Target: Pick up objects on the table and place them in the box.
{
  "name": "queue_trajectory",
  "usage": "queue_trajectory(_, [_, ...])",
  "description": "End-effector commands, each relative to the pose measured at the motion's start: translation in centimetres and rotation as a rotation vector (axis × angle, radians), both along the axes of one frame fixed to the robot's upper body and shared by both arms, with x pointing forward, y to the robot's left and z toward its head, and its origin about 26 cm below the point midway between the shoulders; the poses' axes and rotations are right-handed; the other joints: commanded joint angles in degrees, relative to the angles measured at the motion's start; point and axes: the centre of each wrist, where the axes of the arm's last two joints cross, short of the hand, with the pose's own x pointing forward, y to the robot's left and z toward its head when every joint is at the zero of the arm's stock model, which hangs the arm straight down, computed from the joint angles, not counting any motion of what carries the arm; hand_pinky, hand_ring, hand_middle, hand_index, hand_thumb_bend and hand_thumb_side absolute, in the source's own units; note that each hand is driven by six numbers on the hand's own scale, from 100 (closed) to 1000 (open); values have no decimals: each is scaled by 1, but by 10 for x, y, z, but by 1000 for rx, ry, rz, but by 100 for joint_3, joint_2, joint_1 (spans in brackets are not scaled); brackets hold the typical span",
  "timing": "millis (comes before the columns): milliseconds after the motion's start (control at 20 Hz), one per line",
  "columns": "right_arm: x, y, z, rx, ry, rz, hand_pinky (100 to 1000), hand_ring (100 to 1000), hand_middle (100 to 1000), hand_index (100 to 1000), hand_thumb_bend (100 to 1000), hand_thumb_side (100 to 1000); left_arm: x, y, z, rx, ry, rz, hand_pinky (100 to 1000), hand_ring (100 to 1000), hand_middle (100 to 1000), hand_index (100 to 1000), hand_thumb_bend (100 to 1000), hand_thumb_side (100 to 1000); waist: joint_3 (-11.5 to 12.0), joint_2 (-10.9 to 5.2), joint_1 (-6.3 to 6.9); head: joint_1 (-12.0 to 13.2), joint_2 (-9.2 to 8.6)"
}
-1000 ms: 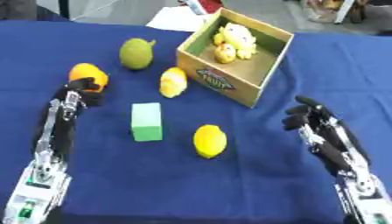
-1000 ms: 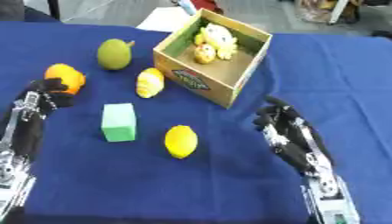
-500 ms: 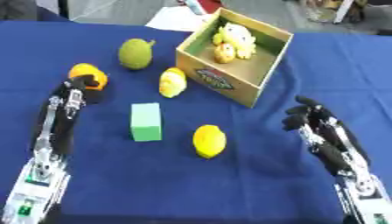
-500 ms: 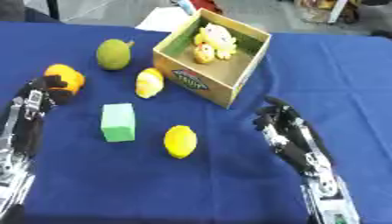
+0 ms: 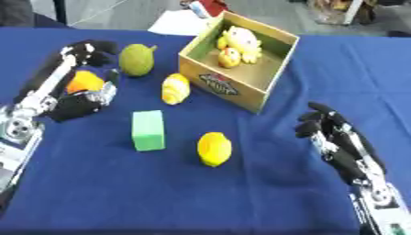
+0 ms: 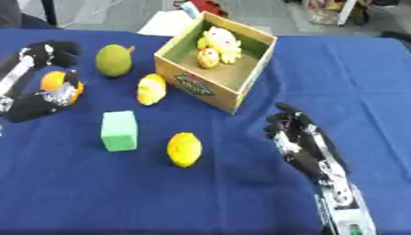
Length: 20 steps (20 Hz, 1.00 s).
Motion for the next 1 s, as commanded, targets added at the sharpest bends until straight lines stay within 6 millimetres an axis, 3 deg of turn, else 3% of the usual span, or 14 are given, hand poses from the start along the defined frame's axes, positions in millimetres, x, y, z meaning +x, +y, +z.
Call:
queue_trajectory(50, [1, -4, 6, -24, -21, 5, 637, 654, 664, 890, 100, 414, 3, -5, 24, 277, 72, -87, 811, 780, 794, 927, 100, 494, -29, -184, 103, -3, 51])
queue_trajectory(100, [1, -5, 6, -26, -20, 6, 637, 654, 664, 890, 100, 413, 5, -8, 29, 345, 98, -110, 816, 783, 799, 932, 100, 508, -39, -195, 110, -2, 58])
queue_trajectory(300, [1, -5, 5, -29, -17, 9, 637, 654, 664, 890, 100, 413, 15, -17, 38, 563, 197, -163, 820, 786, 811, 951, 259, 640, -63, -222, 129, -10, 75])
queue_trajectory(400, [0, -5, 4, -29, -17, 8, 636, 654, 664, 890, 100, 414, 19, -20, 38, 614, 222, -166, 822, 787, 813, 958, 306, 657, -61, -225, 132, -30, 76])
queue_trajectory(650, [1, -5, 5, -30, -18, 10, 636, 654, 664, 890, 100, 414, 25, -23, 28, 677, 253, -166, 819, 785, 811, 967, 373, 664, -49, -224, 133, -67, 76])
queue_trajectory(1000, [0, -5, 5, -27, -17, 10, 636, 654, 664, 890, 100, 413, 35, -29, 10, 759, 232, -94, 831, 792, 822, 973, 449, 543, -60, -228, 114, -62, 76])
